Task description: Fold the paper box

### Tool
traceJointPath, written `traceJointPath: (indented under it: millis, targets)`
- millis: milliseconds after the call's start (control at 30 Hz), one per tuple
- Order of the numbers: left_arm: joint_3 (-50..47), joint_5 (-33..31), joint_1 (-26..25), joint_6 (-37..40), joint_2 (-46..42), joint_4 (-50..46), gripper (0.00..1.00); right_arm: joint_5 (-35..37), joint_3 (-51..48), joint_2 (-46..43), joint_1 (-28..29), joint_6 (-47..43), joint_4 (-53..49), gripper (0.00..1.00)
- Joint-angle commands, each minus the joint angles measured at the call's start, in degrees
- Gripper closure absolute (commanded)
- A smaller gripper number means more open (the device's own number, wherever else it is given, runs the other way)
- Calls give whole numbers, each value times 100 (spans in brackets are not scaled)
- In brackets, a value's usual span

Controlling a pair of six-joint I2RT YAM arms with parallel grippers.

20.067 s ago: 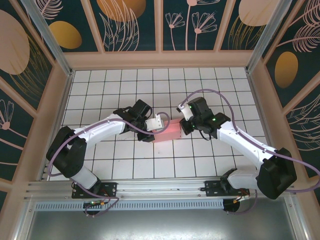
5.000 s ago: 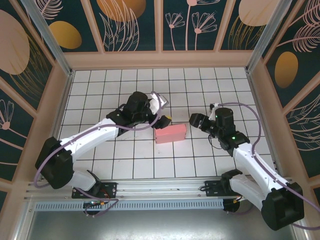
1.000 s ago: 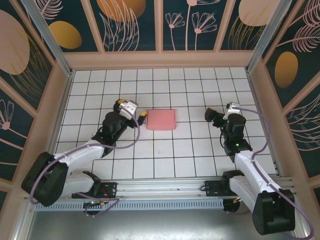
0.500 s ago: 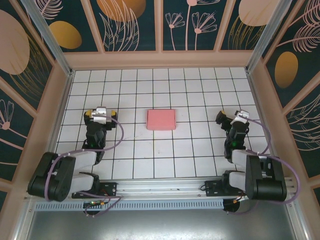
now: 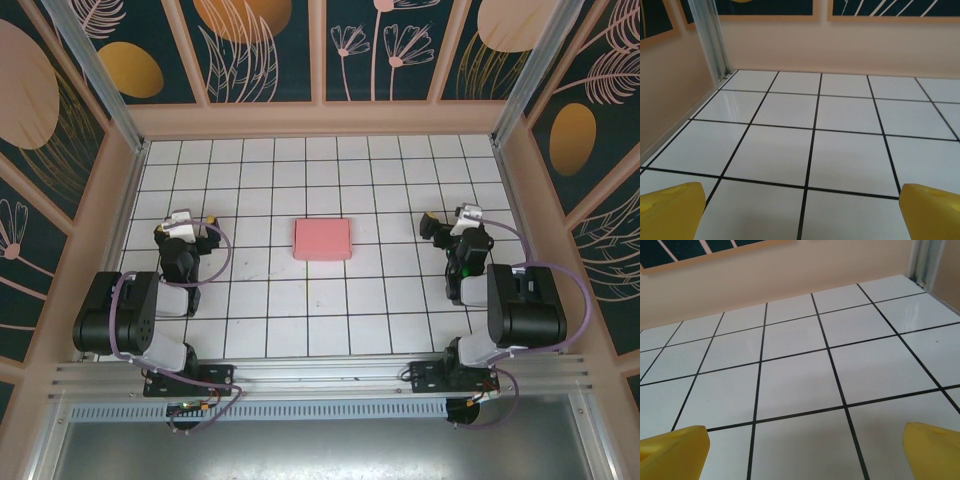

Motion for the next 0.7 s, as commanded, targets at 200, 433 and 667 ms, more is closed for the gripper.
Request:
traceJointPath:
  millis: [200,433,667]
  targets:
    - [61,133,29,-163,1,352,1,71,-96,136,30,-177,652,1]
    - [71,133,29,-164,10,335,1,87,-123,154,75,-210,710,1]
    - [65,133,29,-164,3,347,1,91,-127,154,75,-209,725,1]
